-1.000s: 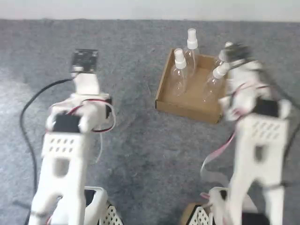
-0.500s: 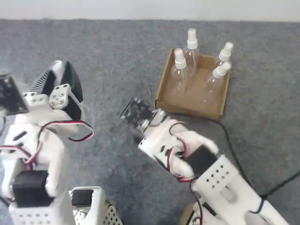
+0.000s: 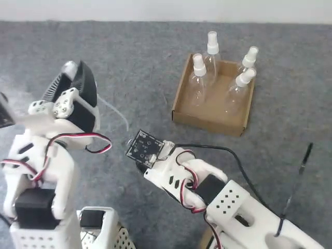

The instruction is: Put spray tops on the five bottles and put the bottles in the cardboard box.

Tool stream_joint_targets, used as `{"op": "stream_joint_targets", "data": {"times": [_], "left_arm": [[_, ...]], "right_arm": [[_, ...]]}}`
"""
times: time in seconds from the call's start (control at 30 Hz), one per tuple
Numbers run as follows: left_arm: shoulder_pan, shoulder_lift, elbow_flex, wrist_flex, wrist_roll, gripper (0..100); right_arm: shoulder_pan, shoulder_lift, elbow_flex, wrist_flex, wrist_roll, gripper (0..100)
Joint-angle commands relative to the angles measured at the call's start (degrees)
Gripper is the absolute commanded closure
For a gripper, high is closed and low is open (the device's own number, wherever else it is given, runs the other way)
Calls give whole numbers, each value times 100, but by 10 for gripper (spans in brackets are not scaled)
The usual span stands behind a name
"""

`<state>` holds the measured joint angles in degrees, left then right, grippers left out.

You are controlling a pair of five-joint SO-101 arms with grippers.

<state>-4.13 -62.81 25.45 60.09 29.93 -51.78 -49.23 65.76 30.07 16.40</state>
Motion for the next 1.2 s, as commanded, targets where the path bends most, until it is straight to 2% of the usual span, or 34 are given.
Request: {"op": "stream_joint_targets", "data": {"times": [0.0, 0.2, 0.57, 0.87, 1.0, 1.17], "left_arm": [[255, -53, -66, -88, 105, 990], [352, -53, 356, -70, 88, 990], [360, -62, 426, -255, 88, 990], [352, -62, -57, -229, -62, 990], [343, -62, -418, 193, -273, 990], [378, -62, -136, 308, -273, 990]], "right_arm": [[-22, -31, 255, -848, -70, 992], [-4, -198, 343, -963, -448, 992], [-4, -1956, 1099, -629, -457, 992], [-4, -1736, 1108, -611, -457, 992], [-4, -1587, 1108, -620, -457, 992], [-4, -1578, 1099, -620, -466, 992]]}}
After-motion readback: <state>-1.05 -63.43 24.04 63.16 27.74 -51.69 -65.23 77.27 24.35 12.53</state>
